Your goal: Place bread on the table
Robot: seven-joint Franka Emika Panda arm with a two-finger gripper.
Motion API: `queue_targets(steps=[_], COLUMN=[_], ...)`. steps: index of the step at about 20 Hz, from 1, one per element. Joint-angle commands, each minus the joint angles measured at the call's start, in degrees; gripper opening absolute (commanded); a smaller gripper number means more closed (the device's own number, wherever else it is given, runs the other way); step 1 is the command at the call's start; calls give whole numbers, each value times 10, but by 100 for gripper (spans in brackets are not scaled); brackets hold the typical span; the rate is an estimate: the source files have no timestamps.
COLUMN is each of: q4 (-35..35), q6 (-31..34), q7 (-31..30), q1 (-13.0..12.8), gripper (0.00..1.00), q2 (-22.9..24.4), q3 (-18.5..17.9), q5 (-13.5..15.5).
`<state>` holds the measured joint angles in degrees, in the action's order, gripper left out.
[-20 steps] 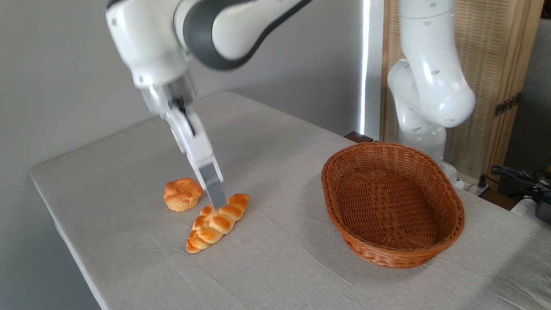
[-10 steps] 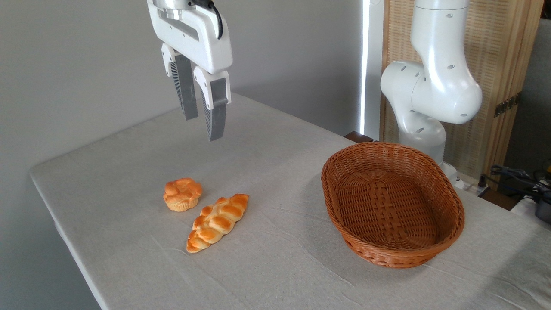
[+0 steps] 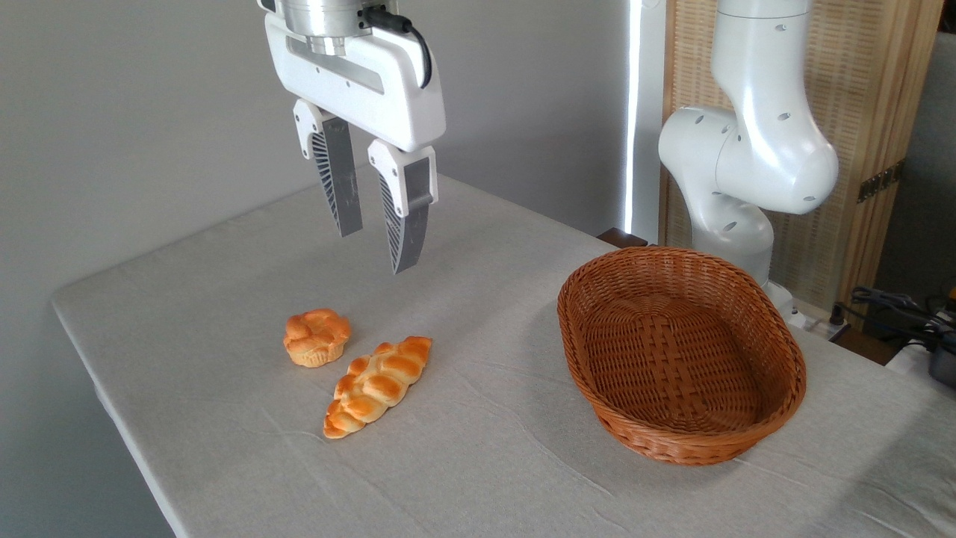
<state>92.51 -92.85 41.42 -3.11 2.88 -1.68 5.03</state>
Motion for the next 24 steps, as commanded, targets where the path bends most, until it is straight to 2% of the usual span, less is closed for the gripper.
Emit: queue_targets(steps=[1, 7, 24], q4=[-17, -18, -18], q6=[28, 34, 35], q7=[-6, -1, 4], q1=[-4, -6, -7], gripper=[100, 100, 100], q2=[-8, -10, -10], q3=[1, 3, 7], q5=[-7, -30, -44])
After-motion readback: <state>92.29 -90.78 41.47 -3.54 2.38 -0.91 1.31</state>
